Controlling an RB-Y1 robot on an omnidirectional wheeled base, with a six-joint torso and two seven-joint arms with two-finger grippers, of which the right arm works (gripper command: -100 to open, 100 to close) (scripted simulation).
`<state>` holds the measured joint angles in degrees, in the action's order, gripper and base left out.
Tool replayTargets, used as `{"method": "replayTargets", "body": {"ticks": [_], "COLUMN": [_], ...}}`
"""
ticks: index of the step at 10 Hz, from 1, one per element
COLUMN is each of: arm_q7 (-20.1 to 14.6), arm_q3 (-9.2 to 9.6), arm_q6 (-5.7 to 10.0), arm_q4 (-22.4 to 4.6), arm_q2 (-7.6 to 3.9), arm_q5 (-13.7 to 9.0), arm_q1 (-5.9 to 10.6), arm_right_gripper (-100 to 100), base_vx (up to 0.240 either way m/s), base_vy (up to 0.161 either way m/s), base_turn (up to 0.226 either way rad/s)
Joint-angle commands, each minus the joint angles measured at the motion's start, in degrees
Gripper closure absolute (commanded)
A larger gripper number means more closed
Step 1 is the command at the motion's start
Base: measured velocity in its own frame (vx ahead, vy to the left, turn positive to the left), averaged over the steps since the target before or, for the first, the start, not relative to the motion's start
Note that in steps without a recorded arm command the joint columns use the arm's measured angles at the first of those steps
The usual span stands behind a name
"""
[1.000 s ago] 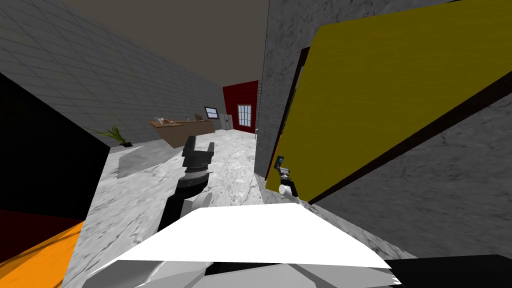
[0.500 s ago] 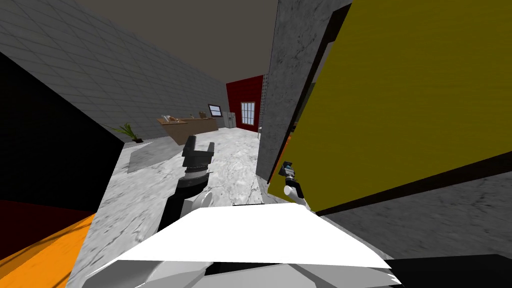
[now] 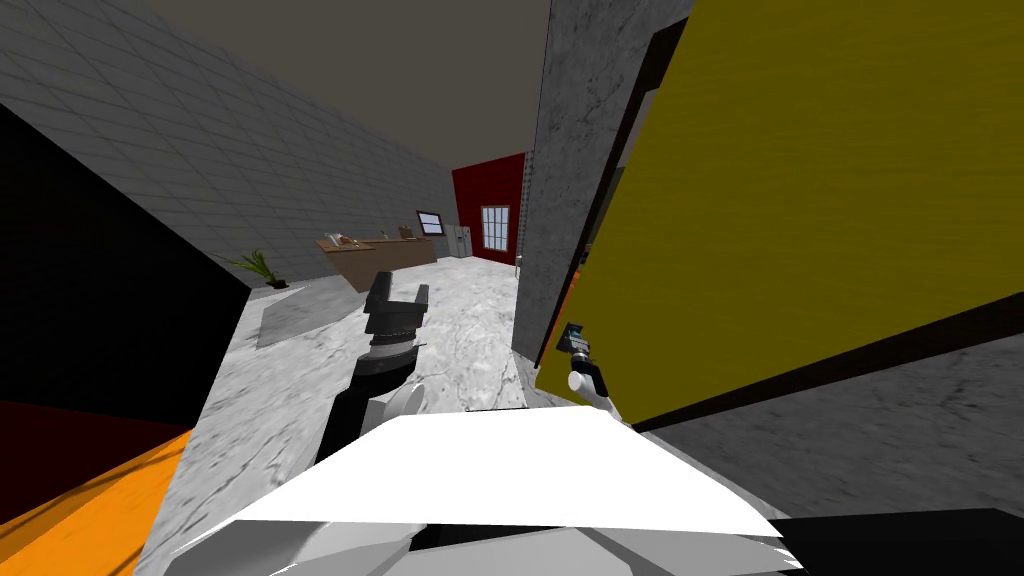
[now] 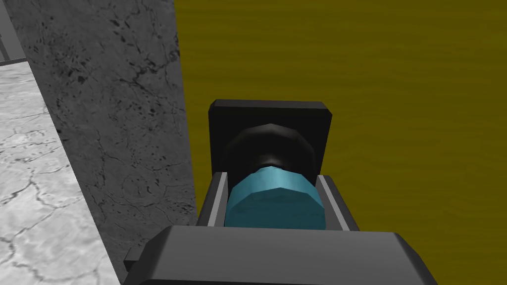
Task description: Pull the door open
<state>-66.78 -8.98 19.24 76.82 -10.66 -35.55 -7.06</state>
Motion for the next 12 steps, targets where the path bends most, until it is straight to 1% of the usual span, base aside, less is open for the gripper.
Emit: {"method": "replayTargets", "body": {"ticks": [1, 2, 3, 5, 7, 10, 12], "arm_q7": [-0.03, -0.03, -1.1, -2.28, -3.66, -5.76, -6.94], "arm_q3": [0.1, 0.1, 0.83, 1.74, 2.81, 4.44, 5.36], "arm_q6": [0.06, 0.06, 0.16, 0.34, 0.55, 0.88, 1.06], "arm_q4": [0.1, 0.1, 0.22, 0.47, 0.77, 1.22, 1.47], "arm_q2": [0.09, 0.09, -1.03, -2.16, -3.5, -5.54, -6.68], "arm_q5": [0.0, 0.0, -0.11, -0.21, -0.34, -0.53, -0.64], "arm_q1": [0.07, 0.07, -0.48, -0.97, -1.55, -2.44, -2.93], "arm_right_gripper": [100, 100, 100, 100, 100, 100, 100], "base_vx": [0.0, 0.0, -0.121, -0.222, -0.215, -0.211, -0.188], "base_vy": [0.0, 0.0, -0.019, -0.081, -0.006, -0.045, -0.048], "base_turn": [0.0, 0.0, 0.146, 0.176, 0.139, 0.156, 0.144]}}
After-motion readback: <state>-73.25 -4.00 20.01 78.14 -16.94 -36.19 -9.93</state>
